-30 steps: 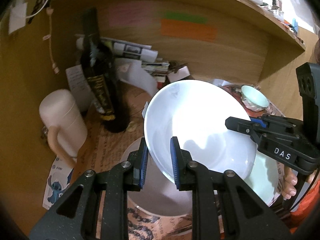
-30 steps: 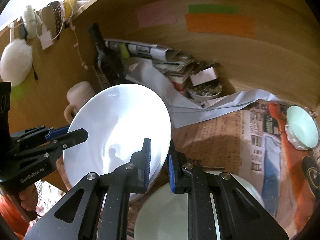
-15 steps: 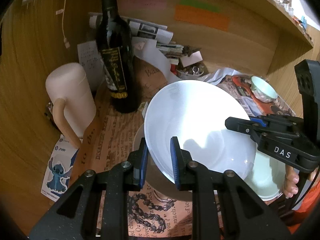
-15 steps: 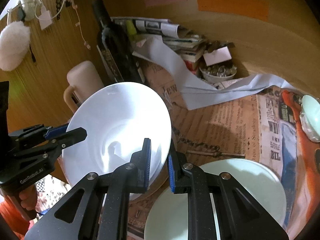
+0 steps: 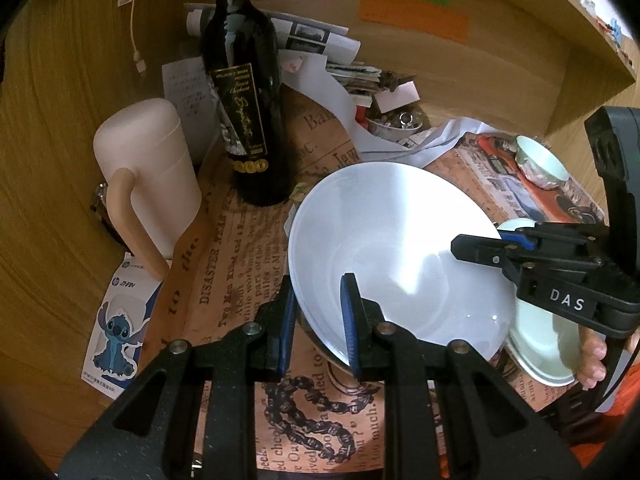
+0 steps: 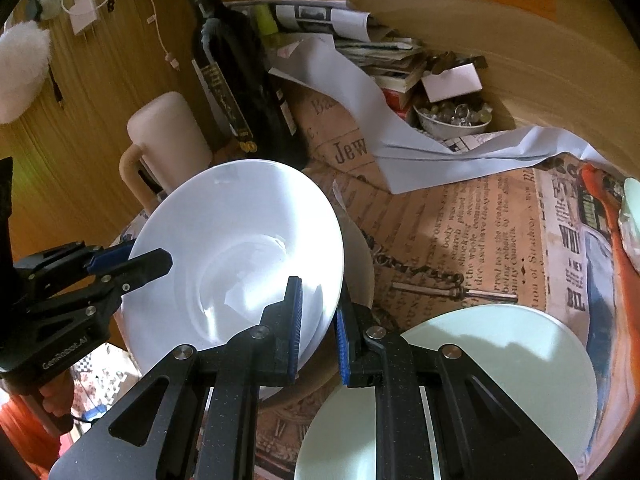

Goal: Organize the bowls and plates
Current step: 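Lift the white bowl and carry it toward the pink bowl, then lower the white bowl into the pink bowl and open both grippers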

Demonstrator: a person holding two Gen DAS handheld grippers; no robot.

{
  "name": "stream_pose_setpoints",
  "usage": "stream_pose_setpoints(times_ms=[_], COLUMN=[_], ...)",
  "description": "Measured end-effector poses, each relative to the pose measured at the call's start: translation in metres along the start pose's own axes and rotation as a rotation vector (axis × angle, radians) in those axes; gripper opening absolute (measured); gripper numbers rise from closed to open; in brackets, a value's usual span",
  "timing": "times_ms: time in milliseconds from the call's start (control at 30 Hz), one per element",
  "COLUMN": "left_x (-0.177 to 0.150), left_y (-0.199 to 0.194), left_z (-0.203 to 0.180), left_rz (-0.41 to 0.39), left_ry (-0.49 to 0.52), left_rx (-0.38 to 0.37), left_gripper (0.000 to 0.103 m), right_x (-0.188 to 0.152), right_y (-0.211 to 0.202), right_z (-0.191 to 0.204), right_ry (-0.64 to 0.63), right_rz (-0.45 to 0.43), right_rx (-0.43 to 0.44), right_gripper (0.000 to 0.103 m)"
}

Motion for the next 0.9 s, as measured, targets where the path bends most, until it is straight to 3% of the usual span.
stream_pose_setpoints(times_ms=[267, 433, 900], left_x=[-0.0028, -0.0048, -0.0016], left_y=[0.0055, 0.0091, 0.0077], left_z=[0.0023, 0.0027, 0.0027], left_rz=[0.001, 0.003, -0.003], left_ry=[0.026, 0.042, 0.041], left_rx=[0.025, 0.038, 0.024], left_gripper=[0.021, 0.021, 0.022], right_x=[-0.0012, 0.0013, 0.0034], right_y=[0.0063, 0.0045, 0.0027], right_z=[0.003, 0.0043, 0.0055], right_ry=[-0.043, -0.1, -0.108], right_rz=[0.005, -0.025, -0.01], right_rx=[-0.032, -0.108, -0.084], right_gripper=[0.014, 0.02, 0.029])
Point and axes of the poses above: each gripper's, at about its wrist camera, not at the fingertips, and y roughly the way its jaws point, z to its left, x to its top, the point moved 7 cm from there along y, roughly the way its jaws point, and after that the axes turned 2 degrees about x, right-handed, at the moved point
